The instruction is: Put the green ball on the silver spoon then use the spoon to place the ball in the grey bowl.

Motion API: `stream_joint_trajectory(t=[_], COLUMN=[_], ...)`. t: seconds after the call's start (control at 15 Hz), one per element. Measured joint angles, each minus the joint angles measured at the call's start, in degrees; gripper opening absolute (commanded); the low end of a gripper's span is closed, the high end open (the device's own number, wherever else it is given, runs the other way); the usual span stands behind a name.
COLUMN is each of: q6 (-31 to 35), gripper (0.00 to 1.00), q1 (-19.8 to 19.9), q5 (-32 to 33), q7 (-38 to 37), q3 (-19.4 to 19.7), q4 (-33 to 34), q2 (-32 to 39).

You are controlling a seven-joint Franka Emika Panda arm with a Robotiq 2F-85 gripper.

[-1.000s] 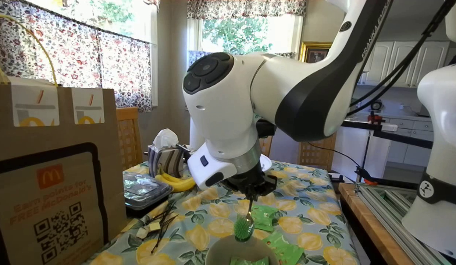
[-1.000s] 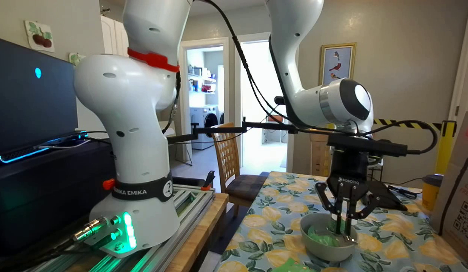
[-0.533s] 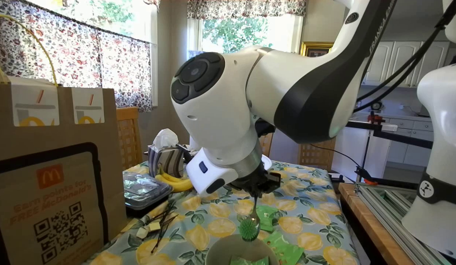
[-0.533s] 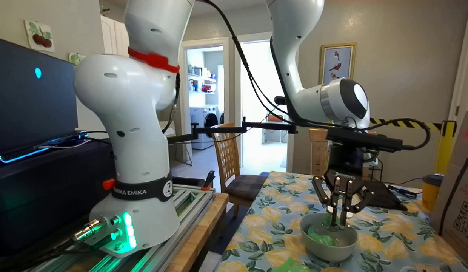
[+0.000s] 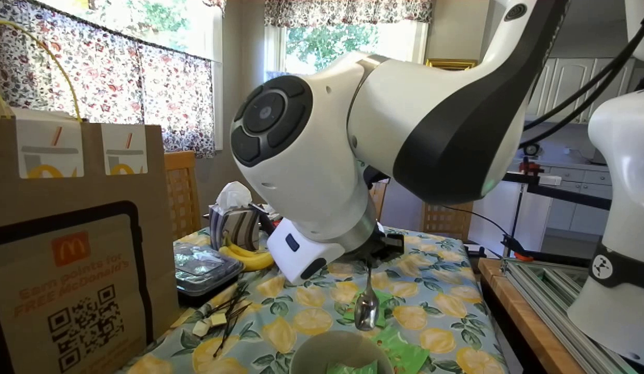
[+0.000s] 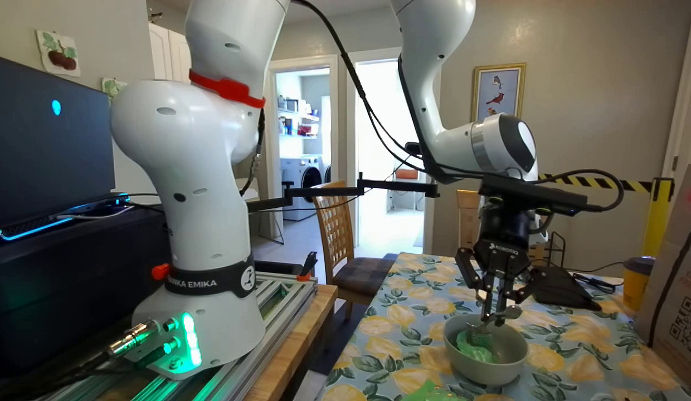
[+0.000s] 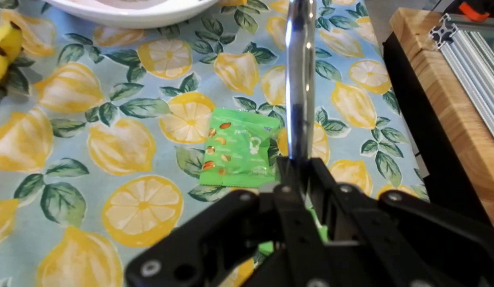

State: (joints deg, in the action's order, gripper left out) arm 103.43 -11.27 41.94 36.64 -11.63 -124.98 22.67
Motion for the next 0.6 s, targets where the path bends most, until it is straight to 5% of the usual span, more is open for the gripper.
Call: stream_joint_trajectory(t=[0.33, 0.6], q6=[-0.5, 7.8], gripper=[0.04, 0.04], q1=[0.0, 1.8], q5=[1.8, 1.1], q7=[-0.4, -4.8], q3=[-0.2, 0.3], q4=[0.4, 0.5], q2=[0.1, -1.1])
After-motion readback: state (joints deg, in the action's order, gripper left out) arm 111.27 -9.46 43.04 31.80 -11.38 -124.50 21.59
